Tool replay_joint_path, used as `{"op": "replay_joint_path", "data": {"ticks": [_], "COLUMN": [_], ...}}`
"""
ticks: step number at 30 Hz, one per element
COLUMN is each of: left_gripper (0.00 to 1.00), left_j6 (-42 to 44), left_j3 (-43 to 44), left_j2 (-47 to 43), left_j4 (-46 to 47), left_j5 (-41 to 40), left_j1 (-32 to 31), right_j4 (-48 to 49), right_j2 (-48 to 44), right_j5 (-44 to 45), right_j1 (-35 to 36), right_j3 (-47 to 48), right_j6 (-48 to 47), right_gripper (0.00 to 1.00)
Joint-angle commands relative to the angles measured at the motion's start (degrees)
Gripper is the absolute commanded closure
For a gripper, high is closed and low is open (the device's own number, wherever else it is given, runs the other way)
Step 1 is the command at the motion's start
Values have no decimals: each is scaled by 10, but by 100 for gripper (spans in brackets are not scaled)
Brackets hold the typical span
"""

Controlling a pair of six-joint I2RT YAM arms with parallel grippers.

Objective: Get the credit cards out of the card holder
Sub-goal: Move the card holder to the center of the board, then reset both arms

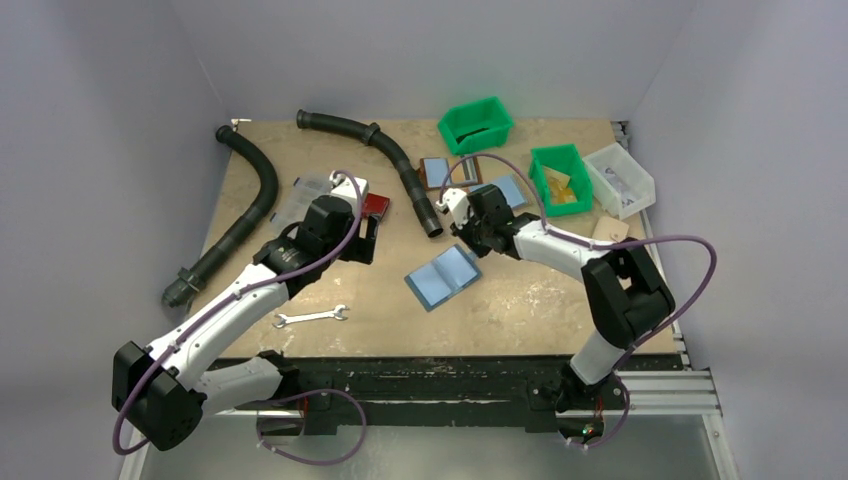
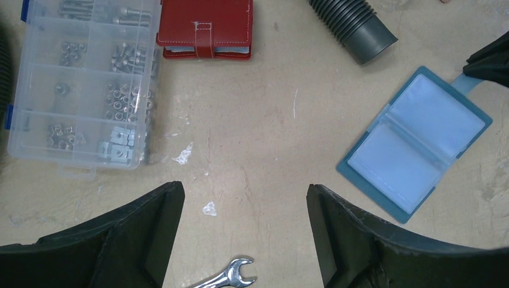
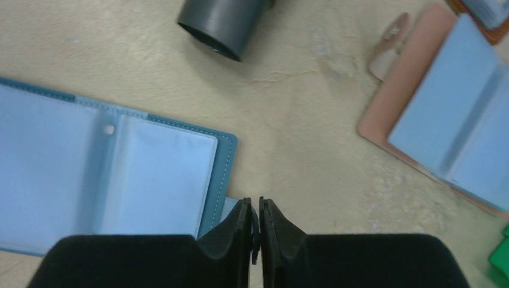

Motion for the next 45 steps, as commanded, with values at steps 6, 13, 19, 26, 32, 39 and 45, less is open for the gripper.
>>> {"op": "replay_joint_path", "data": {"ticks": [6,13,19,26,32,39,45], "left_gripper": [20,17,14,3,0,0,0], "left_j6": [4,1,-2,-11,-51,-112,-163], "left_j3": [7,6,3,4,5,43,57], "left_j2": [-18,-32,-45,-56,-82,-104,-130], "left_j4": [11,18,23,25,60,84,95], "left_j5": [-4,7,7,7,51,134,200], "left_j1": [4,4,4,4,4,5,4], "right_j4": [0,-41,-55,-46,-41,-25,-62], "right_j2": [-65,-144,-209,-257,-289,-347,-362], "right_j5": [-11,-158,-285,-373,-407,-374,-387], "right_j1": [-86,-172,-245,-307,-354,-387,-388], "right_j3": [24,24,21,10,19,31,74], "right_j6": [2,-36,-41,-26,6,79,106], "right_gripper": [55,33,24,9,1,1,1]}}
